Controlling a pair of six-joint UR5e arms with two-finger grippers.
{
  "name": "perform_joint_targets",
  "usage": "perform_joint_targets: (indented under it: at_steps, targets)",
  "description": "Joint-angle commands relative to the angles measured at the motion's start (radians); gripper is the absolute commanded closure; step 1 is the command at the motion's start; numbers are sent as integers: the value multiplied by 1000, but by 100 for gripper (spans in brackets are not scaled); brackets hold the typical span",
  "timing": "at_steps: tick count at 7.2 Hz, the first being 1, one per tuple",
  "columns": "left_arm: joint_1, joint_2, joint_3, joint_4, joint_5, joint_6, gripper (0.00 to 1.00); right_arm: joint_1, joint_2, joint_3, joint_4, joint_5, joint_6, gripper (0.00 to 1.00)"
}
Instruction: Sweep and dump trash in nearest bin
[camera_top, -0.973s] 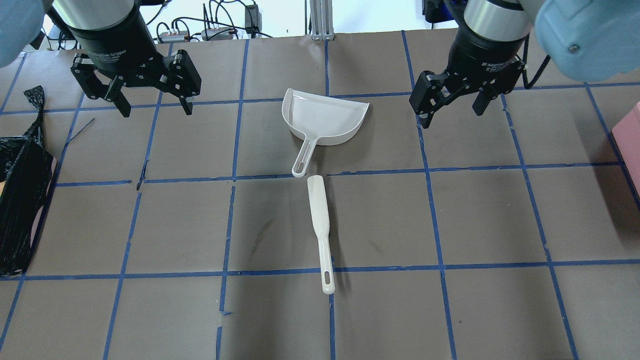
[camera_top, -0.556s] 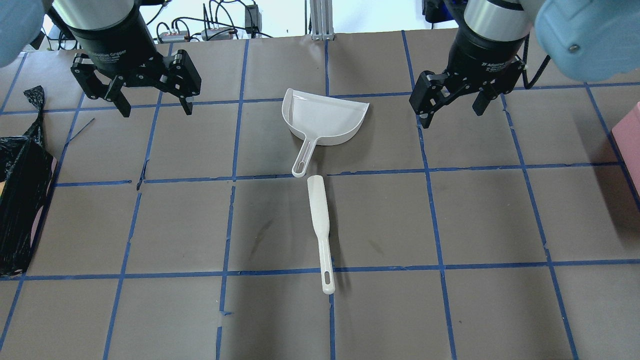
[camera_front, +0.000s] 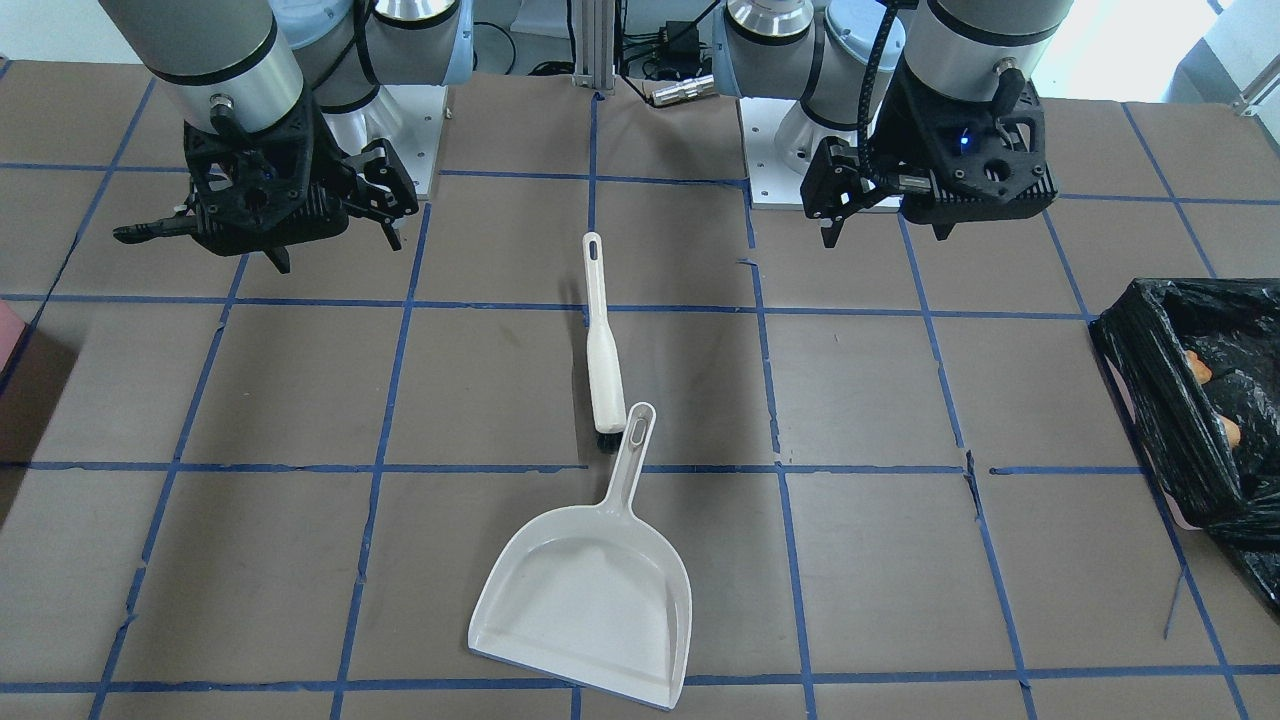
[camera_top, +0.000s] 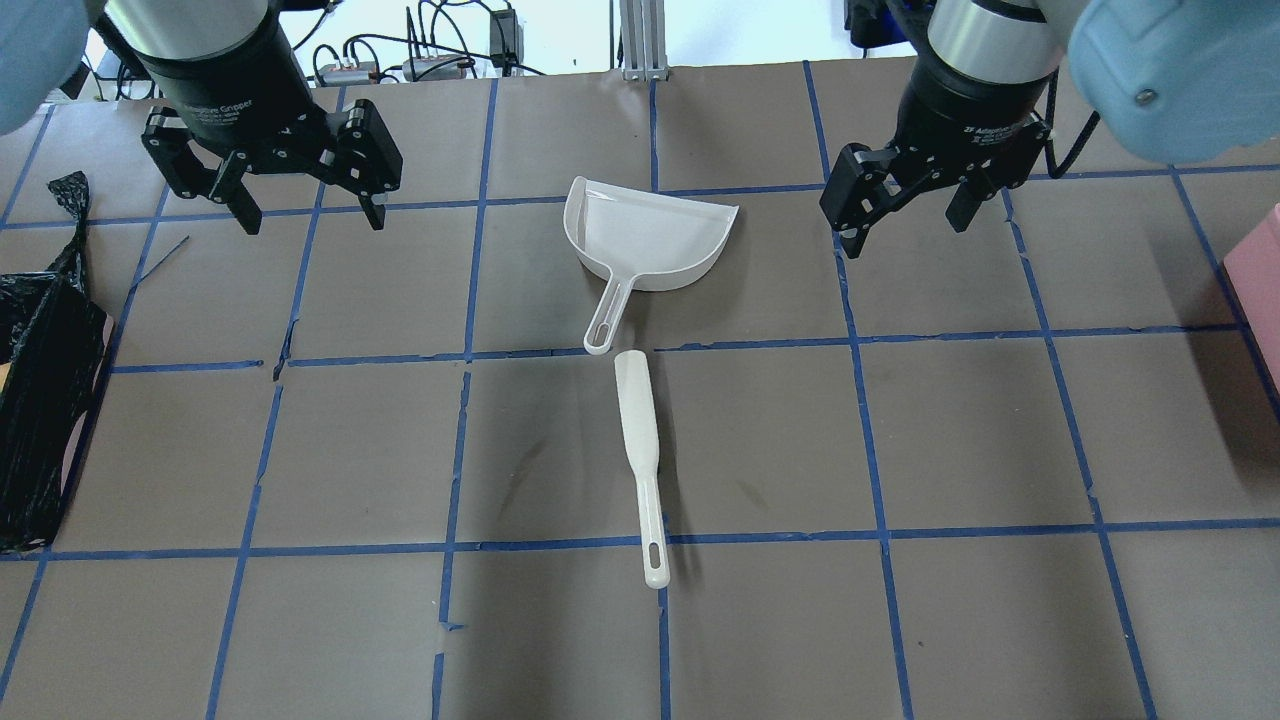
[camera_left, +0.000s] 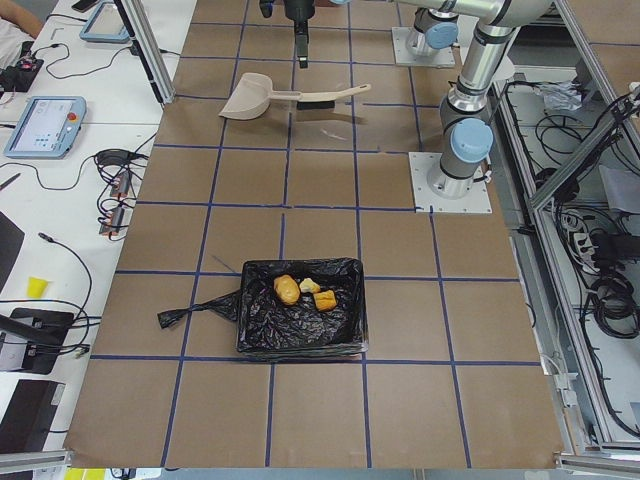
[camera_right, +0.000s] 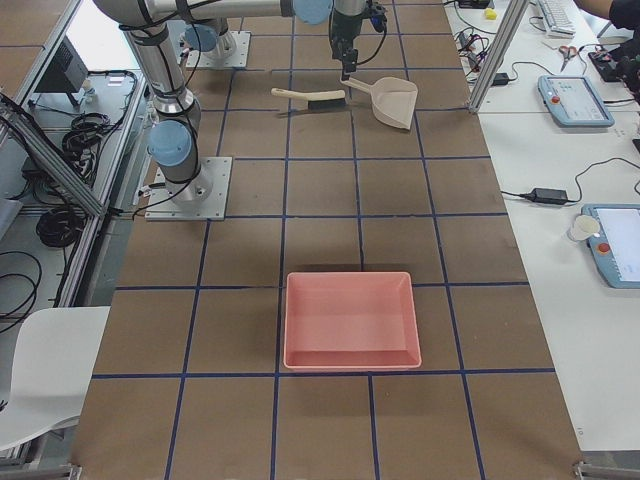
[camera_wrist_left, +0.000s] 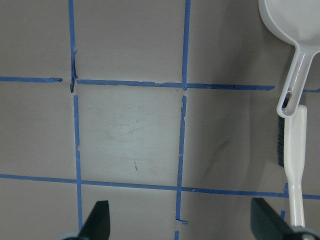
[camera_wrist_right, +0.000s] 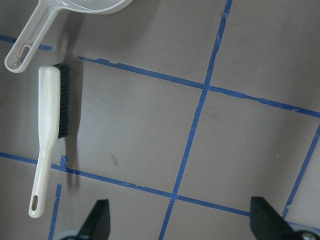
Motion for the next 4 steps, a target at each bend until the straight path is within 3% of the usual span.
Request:
perform_joint_targets:
  at_steps: [1,4]
  targets:
    - [0,0,0,0,0,0,0,1,5,-1,-1,-1,-4,0]
    - [0,0,0,0,0,0,0,1,-2,0,1,-1,4,0]
